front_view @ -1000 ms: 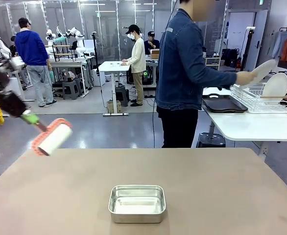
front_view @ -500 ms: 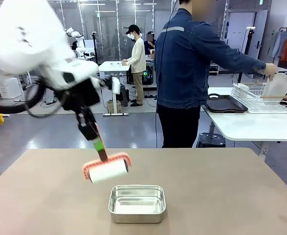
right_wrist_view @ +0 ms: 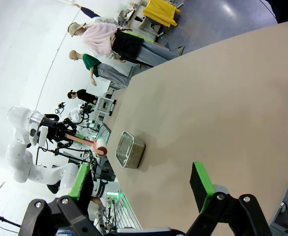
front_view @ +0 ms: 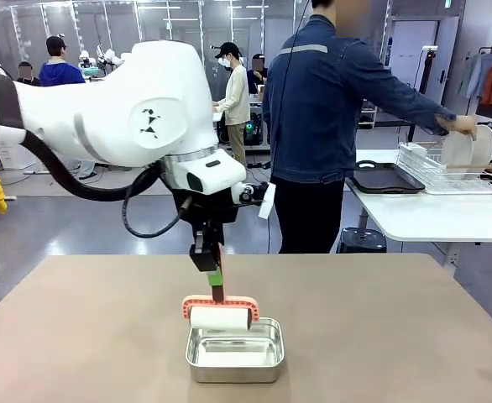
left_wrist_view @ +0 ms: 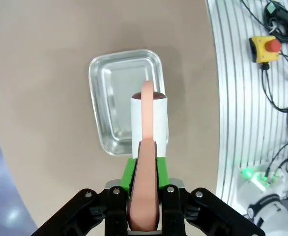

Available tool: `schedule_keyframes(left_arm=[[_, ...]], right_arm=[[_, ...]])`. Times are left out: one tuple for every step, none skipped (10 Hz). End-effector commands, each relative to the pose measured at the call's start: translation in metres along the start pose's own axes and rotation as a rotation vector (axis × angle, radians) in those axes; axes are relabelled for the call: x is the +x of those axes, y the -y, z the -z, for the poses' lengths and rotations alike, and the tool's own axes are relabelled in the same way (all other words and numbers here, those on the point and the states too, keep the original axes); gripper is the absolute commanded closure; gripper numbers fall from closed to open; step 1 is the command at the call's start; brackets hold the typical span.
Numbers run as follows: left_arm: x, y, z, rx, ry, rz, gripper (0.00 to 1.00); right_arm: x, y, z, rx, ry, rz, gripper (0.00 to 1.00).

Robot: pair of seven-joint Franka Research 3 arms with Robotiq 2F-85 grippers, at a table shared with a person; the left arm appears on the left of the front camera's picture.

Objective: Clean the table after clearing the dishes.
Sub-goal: Place the Lint Roller back on top of the Airtight Container.

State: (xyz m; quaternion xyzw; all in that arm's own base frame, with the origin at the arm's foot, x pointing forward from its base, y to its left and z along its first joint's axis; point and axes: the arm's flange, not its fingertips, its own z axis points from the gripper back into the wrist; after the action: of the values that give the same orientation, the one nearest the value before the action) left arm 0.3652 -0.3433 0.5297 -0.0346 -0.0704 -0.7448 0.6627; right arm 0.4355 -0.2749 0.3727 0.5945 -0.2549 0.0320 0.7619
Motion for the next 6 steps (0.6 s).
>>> schedule_keyframes(left_arm=[[0.012,-0.019,0.004,0.037,-0.009,-0.049,0.78],[0.016,-0.026,0.013,0.024,-0.015,-0.102,0.78],[0.015,-0.033,0.022,0.000,-0.025,-0.110,0.78],[0.016,-0.038,0.031,-0.011,-0.037,-0.132,0.78],[0.016,-0.043,0.044,-0.007,-0.048,-0.158,0.78],[0.015,-0.045,0.056,-0.012,-0.039,-0.178,0.78]], right_arm=[[-0.004,-0.004,0.001,-0.011,-0.001,-0.002,0.00],[-0.004,-0.004,0.001,-0.011,-0.001,-0.002,0.00],[-0.004,-0.004,0.001,-0.011,-0.001,-0.002,0.00],[-0.004,-0.004,0.001,-0.011,-0.001,-0.002,0.00],[-0.004,-0.004,0.001,-0.011,-0.001,-0.002,0.00],[-0.004,-0.004,0.001,-0.011,-0.001,-0.002,0.00]])
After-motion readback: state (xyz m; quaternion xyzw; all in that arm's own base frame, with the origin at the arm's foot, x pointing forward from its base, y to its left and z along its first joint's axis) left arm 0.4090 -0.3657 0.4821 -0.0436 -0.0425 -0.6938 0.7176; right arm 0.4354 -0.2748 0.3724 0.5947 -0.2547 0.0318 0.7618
